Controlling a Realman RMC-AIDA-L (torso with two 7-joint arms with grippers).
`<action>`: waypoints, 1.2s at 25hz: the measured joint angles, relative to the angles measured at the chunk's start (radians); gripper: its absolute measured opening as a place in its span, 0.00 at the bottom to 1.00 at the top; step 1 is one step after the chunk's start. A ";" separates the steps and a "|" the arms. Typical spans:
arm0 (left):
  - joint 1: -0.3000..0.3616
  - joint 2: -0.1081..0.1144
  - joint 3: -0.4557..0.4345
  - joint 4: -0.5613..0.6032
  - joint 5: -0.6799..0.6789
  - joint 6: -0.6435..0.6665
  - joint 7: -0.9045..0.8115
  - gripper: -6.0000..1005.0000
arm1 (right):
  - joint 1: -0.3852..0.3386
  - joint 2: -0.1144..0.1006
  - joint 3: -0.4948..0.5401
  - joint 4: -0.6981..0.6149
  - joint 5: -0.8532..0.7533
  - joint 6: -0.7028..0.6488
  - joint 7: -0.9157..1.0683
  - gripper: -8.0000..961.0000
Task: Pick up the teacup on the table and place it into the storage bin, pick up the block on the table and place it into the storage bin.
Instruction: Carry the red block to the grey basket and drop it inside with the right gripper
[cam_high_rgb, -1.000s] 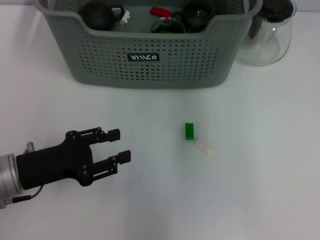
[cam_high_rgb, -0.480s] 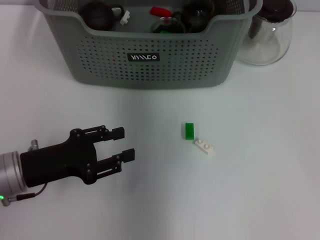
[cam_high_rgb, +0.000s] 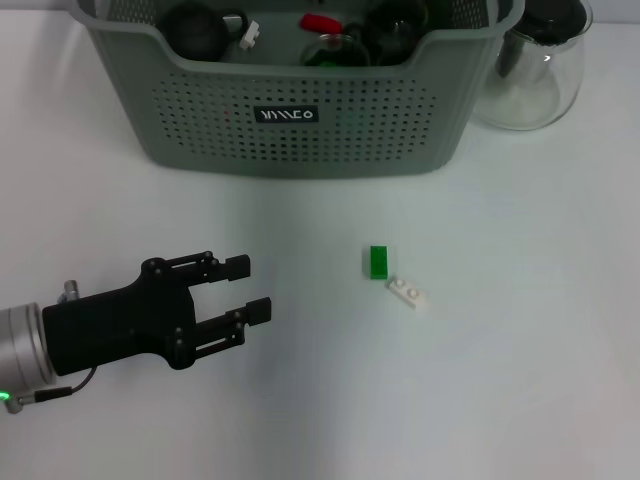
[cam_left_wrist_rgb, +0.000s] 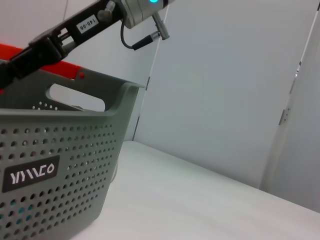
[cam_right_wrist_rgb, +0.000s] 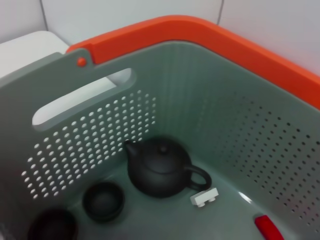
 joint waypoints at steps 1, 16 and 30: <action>0.000 0.000 0.000 0.000 0.000 0.000 0.000 0.57 | -0.001 0.000 -0.002 0.001 0.003 -0.001 -0.004 0.25; 0.001 0.007 0.000 0.003 0.007 0.088 0.005 0.57 | -0.093 -0.006 -0.006 -0.128 0.055 -0.061 -0.007 0.75; -0.014 0.009 0.000 0.000 0.002 0.084 0.000 0.57 | -0.222 -0.007 0.014 -0.368 0.060 -0.221 -0.003 0.78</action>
